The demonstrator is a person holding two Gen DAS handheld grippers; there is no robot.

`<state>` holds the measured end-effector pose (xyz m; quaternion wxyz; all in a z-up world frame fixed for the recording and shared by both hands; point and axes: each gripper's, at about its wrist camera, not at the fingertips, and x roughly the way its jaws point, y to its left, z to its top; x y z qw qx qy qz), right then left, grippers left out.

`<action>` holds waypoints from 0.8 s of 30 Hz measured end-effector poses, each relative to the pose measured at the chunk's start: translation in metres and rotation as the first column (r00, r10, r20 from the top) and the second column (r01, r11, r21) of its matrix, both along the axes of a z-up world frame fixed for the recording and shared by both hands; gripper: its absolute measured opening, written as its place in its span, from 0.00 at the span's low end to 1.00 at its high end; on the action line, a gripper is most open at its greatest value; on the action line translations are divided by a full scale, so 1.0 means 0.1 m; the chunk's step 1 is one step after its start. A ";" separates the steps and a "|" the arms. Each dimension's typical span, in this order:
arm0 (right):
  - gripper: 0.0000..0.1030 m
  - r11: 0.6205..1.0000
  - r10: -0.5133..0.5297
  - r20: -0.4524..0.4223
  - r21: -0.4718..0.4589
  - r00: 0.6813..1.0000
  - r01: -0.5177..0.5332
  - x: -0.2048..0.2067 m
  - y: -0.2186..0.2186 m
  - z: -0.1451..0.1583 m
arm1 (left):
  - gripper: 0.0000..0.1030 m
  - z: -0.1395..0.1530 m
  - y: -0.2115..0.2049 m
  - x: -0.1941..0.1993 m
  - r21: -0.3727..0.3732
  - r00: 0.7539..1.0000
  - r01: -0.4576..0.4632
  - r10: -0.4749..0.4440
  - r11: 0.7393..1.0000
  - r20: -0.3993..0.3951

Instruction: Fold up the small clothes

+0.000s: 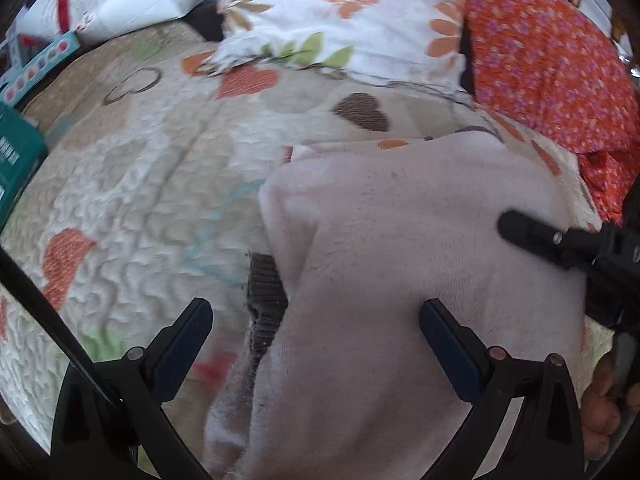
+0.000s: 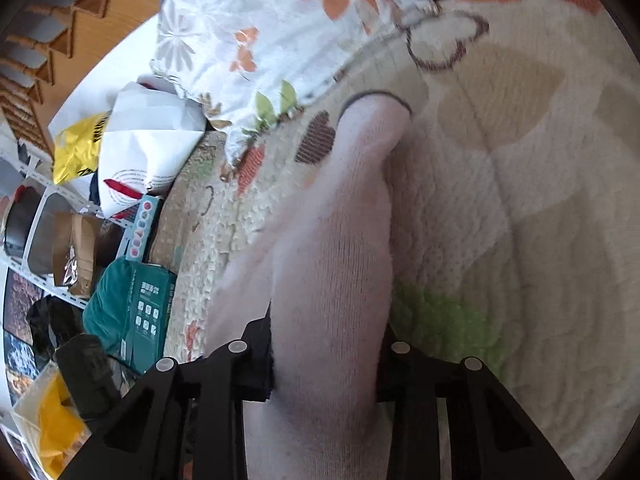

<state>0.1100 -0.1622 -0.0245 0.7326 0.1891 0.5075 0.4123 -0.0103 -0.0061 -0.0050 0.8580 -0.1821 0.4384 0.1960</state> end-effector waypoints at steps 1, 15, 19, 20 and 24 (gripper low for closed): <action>0.34 1.000 -0.008 0.016 -0.005 1.000 0.008 0.02 -0.05 0.06 | 1.00 0.01 -0.05 0.04 -0.013 1.000 0.010 -0.010 1.000 0.005; 0.57 0.944 -0.183 0.169 -0.245 0.969 0.221 0.17 -0.66 0.25 | 1.00 -0.20 -0.24 0.22 -0.037 0.998 0.021 -0.022 0.999 -0.052; 0.54 0.944 -0.124 0.331 -0.250 0.936 0.213 -0.24 -0.72 0.52 | 1.00 -0.19 -0.23 0.11 -0.065 0.999 0.005 -0.008 0.998 -0.047; 0.51 0.948 -0.108 0.339 -0.249 0.934 0.200 -0.33 -0.73 0.52 | 1.00 -0.19 -0.23 0.07 -0.071 0.999 0.001 -0.004 0.997 -0.046; 0.31 0.952 -0.017 0.285 -0.288 0.959 0.103 -0.54 -0.65 0.24 | 1.00 -0.27 -0.17 -0.10 -0.120 0.998 -0.017 0.010 0.993 -0.066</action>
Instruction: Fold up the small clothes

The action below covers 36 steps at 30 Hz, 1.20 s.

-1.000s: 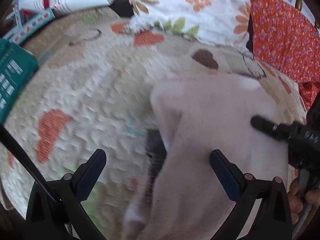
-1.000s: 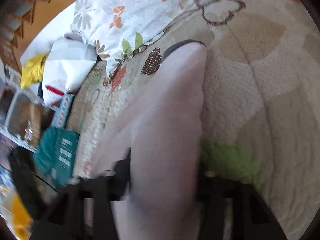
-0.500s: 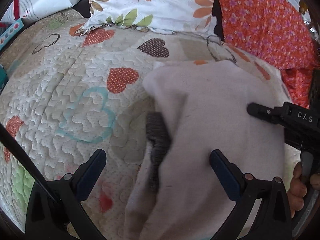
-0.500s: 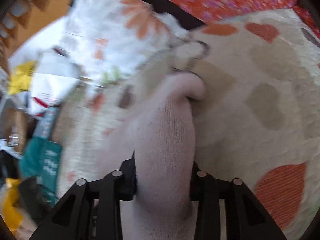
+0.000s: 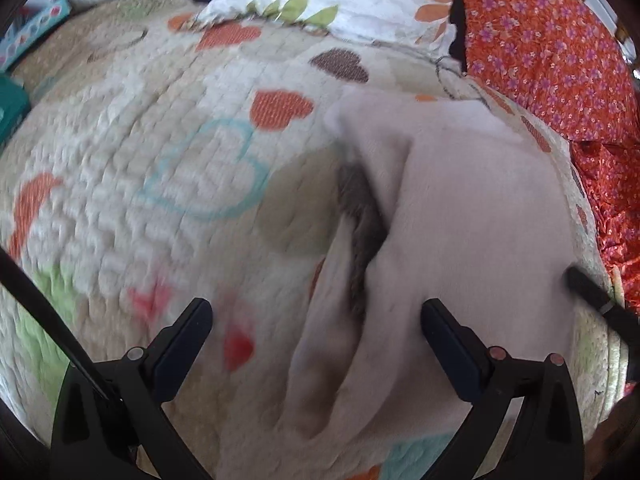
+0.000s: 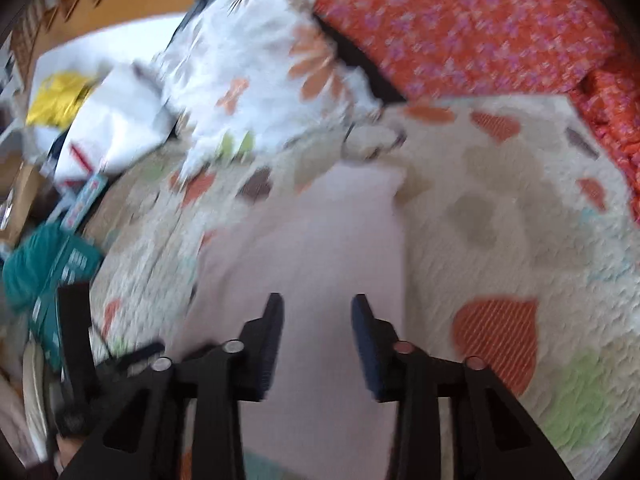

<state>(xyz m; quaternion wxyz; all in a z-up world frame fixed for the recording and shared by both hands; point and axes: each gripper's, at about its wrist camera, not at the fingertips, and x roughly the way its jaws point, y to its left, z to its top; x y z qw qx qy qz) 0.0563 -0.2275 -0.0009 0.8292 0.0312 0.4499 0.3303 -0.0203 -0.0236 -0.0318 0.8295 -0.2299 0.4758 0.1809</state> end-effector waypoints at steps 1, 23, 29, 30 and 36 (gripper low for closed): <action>0.29 1.000 0.001 -0.018 -0.010 1.000 -0.002 -0.03 0.00 -0.10 | 1.00 -0.01 0.01 -0.04 -0.003 1.000 -0.003 0.003 1.000 0.002; 0.67 0.949 0.012 0.215 -0.310 0.976 0.057 -1.32 -0.50 -0.22 | 1.00 0.35 -0.73 -1.26 0.324 0.994 -0.002 -0.034 0.946 0.105; 0.70 0.935 0.029 0.246 -0.350 0.969 0.061 -1.37 -0.49 -0.25 | 1.00 0.23 -0.88 -1.30 0.344 0.995 0.029 -0.059 0.938 0.075; 0.72 0.934 0.026 0.249 -0.352 0.968 0.065 -1.38 -0.49 -0.26 | 1.00 0.21 -0.89 -1.30 0.354 0.996 0.035 -0.063 0.935 0.068; 0.72 0.924 0.024 0.261 -0.375 0.965 0.079 -1.39 -0.47 -0.30 | 1.00 0.18 -0.87 -1.28 0.336 0.996 0.043 -0.068 0.941 0.064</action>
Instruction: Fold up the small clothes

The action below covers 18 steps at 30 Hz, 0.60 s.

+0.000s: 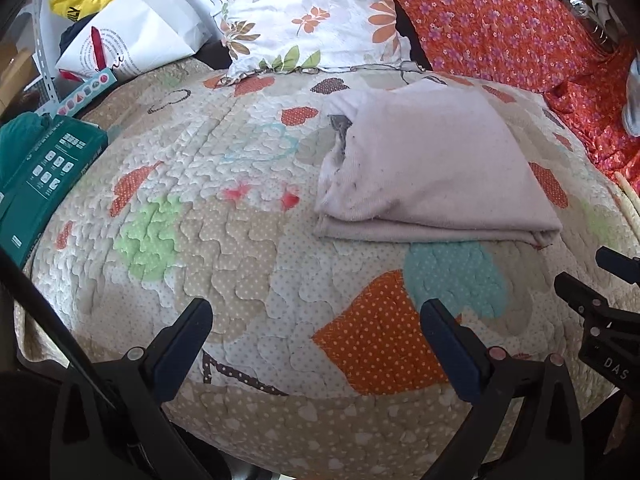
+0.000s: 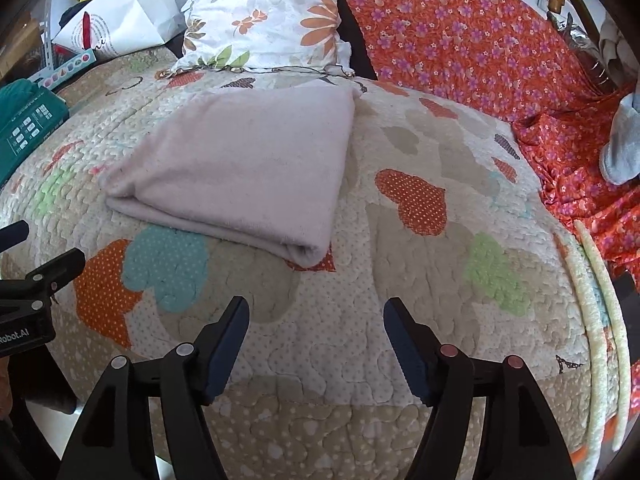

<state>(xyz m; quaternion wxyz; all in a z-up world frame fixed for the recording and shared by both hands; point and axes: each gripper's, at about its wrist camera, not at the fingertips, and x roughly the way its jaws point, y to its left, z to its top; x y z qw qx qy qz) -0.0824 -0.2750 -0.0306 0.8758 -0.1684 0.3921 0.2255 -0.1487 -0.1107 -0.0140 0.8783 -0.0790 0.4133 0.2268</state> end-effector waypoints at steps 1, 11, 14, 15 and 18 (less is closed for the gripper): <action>0.72 1.000 0.001 0.003 -0.005 1.000 -0.001 0.00 0.01 -0.01 | 1.00 -0.01 0.01 0.00 -0.008 1.000 0.002 -0.002 1.000 0.000; 0.74 1.000 0.000 0.011 -0.025 1.000 0.000 0.01 0.08 -0.06 | 1.00 -0.07 0.13 0.04 -0.092 1.000 -0.015 0.014 0.996 -0.008; 0.74 1.000 -0.005 0.006 -0.016 1.000 0.005 0.03 0.09 -0.06 | 1.00 -0.09 0.17 0.06 -0.107 1.000 -0.027 0.026 0.994 -0.015; 0.74 1.000 -0.007 0.007 -0.015 1.000 0.007 0.03 0.09 -0.06 | 1.00 -0.10 0.19 0.07 -0.111 0.999 -0.032 0.031 0.993 -0.018; 0.74 1.000 -0.010 0.015 -0.014 1.000 0.010 0.04 0.10 -0.06 | 1.00 -0.12 0.24 0.09 -0.121 0.999 -0.045 0.042 0.992 -0.022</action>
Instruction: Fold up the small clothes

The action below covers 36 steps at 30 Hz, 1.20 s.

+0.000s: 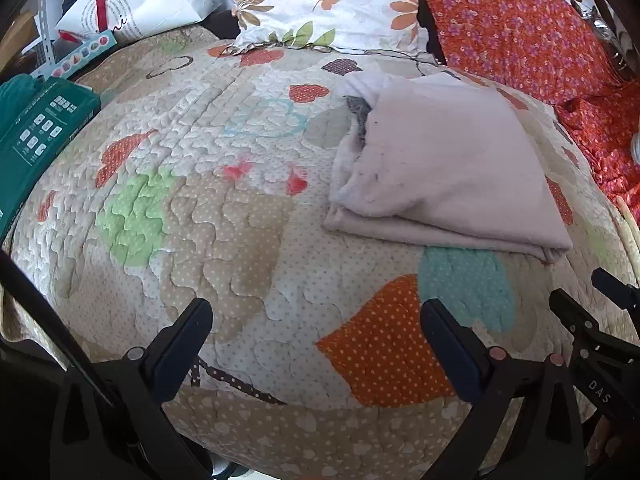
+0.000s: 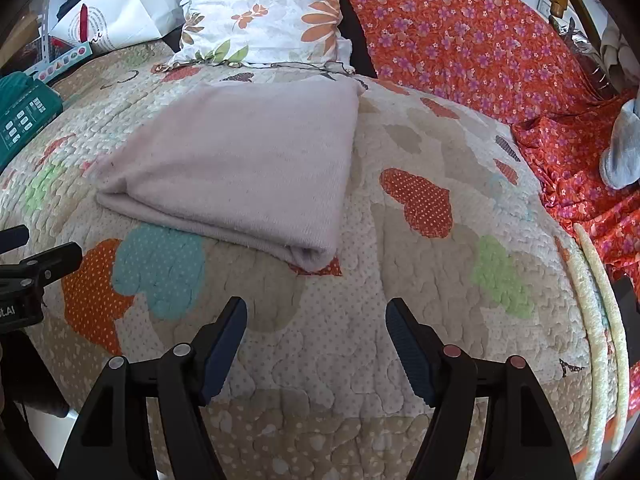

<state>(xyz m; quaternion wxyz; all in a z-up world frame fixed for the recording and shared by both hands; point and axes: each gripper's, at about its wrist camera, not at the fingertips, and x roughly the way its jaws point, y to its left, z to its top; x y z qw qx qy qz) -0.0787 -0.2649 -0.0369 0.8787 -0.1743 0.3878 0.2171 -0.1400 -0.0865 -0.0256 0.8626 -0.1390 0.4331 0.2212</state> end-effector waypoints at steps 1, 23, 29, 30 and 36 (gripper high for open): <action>0.75 1.000 0.000 0.001 0.000 1.000 0.000 0.00 0.00 0.00 | 1.00 0.00 0.01 0.00 -0.002 1.000 -0.003 0.003 1.000 0.000; 0.77 1.000 0.013 0.006 -0.006 1.000 -0.013 -0.06 0.06 -0.03 | 1.00 -0.03 0.04 -0.01 0.016 0.999 -0.033 0.033 0.999 -0.005; 0.77 1.000 0.003 0.001 0.002 1.000 -0.003 -0.04 0.05 -0.03 | 1.00 -0.03 0.04 0.00 0.016 0.999 -0.034 0.034 0.999 -0.004; 0.77 1.000 0.003 0.001 0.002 1.000 -0.003 -0.04 0.04 -0.03 | 1.00 -0.03 0.04 0.00 0.016 0.999 -0.033 0.033 0.999 -0.004; 0.78 1.000 0.000 0.006 0.003 1.000 0.000 -0.04 0.04 -0.02 | 1.00 -0.03 0.03 0.00 0.014 0.999 -0.034 0.034 0.999 -0.006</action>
